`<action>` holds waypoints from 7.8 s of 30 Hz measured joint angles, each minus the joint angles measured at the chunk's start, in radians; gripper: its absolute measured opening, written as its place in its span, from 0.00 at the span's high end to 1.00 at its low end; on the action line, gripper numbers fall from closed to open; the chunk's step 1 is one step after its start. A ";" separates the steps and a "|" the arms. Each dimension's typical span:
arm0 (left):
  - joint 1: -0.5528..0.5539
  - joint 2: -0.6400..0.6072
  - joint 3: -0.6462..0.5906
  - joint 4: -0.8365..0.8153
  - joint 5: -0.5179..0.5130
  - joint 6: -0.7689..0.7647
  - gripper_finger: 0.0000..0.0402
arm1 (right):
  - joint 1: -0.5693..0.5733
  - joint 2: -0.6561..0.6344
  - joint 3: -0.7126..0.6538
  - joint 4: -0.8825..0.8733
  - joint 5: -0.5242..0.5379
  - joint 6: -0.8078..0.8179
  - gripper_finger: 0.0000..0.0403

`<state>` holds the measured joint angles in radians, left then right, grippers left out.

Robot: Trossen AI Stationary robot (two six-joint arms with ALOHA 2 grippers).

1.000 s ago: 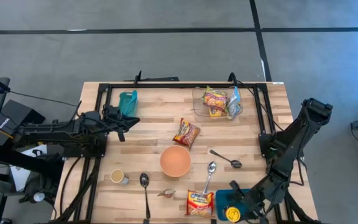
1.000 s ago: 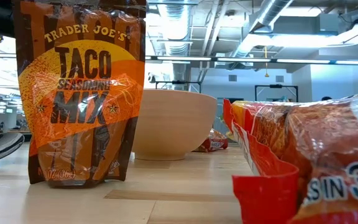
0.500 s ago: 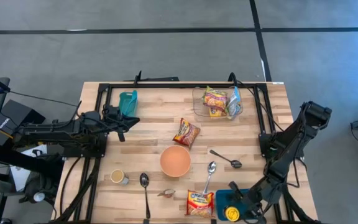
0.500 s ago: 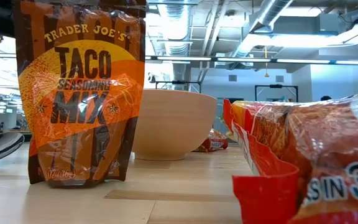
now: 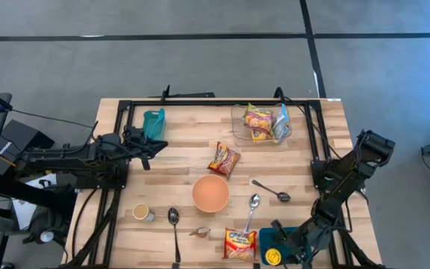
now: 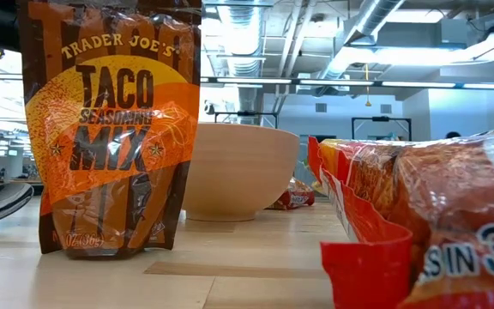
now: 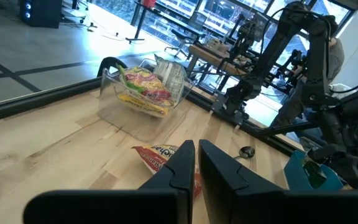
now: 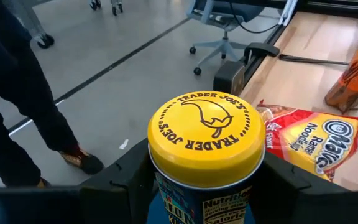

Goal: Pick & Place Food Item
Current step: Put the yellow seasoning can into the dark blue bin, then put the orange noodle pack into the transparent bin

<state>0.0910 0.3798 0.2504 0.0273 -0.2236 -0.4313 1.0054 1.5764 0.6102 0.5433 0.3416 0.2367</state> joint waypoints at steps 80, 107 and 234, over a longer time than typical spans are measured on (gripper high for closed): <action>0.000 0.000 0.000 0.000 0.000 0.000 0.96 | -0.006 0.111 0.000 0.061 0.026 0.026 0.39; 0.000 0.000 0.000 0.000 0.000 0.000 0.96 | 0.021 0.111 0.000 0.075 0.117 0.123 0.39; 0.000 0.000 0.000 0.000 0.000 0.000 0.96 | -0.230 -0.320 0.001 0.138 0.392 0.105 0.60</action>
<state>0.0913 0.3794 0.2504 0.0269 -0.2234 -0.4313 0.7757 1.2564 0.6109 0.6814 0.7338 0.3412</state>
